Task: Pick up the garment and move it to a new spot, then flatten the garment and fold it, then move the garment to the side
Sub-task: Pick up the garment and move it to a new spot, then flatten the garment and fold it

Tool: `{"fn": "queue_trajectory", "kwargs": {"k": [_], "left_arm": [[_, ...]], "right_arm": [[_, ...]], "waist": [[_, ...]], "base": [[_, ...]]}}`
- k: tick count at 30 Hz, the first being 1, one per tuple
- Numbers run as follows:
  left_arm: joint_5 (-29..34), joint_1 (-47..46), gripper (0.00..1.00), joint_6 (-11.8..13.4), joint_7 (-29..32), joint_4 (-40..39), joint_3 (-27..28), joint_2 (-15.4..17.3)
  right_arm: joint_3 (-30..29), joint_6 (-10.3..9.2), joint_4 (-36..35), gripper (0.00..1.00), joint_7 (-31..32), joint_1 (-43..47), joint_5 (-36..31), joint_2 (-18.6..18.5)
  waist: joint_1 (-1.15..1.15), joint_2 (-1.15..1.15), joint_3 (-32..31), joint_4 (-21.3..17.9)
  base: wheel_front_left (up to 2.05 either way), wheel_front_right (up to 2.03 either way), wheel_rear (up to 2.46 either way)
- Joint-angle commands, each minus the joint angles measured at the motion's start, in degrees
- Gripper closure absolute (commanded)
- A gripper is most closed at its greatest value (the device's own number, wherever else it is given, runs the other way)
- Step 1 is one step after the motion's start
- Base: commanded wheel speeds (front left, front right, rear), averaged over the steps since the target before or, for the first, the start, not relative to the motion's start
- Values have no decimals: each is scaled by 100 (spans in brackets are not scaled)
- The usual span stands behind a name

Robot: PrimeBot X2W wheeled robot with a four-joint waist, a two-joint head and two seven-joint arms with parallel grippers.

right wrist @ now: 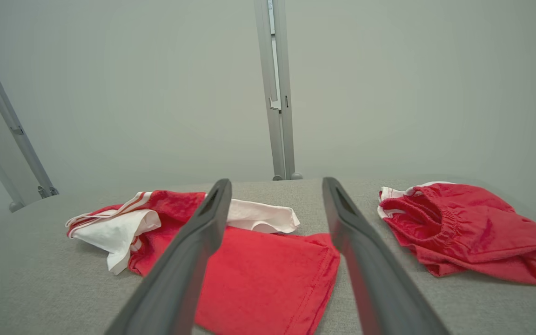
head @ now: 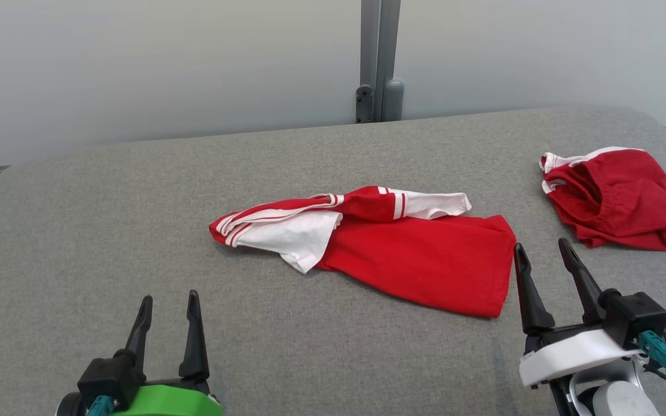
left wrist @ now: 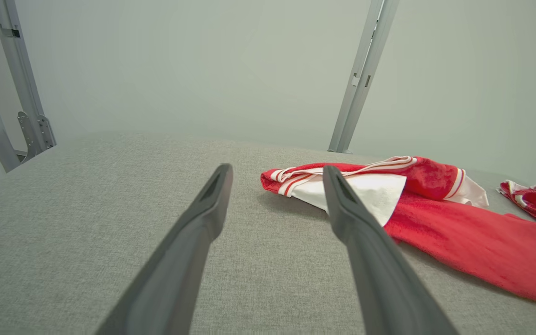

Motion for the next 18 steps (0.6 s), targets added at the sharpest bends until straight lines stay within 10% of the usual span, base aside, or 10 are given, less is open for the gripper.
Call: {"fn": "queue_trajectory", "kwargs": {"k": [1, 18], "left_arm": [[36, 103, 0, 37, -1, -31, -11, -14], [75, 121, 0, 75, -1, 11, -49, -62]], "right_arm": [[-6, -7, 33, 0, -65, 83, 91, -20], [101, -6, 310, 0, -198, 4, 215, -17]], "waist": [[0, 0, -11, 8], [0, 0, 30, 26]], "base": [[0, 0, 0], [0, 0, 0]]}}
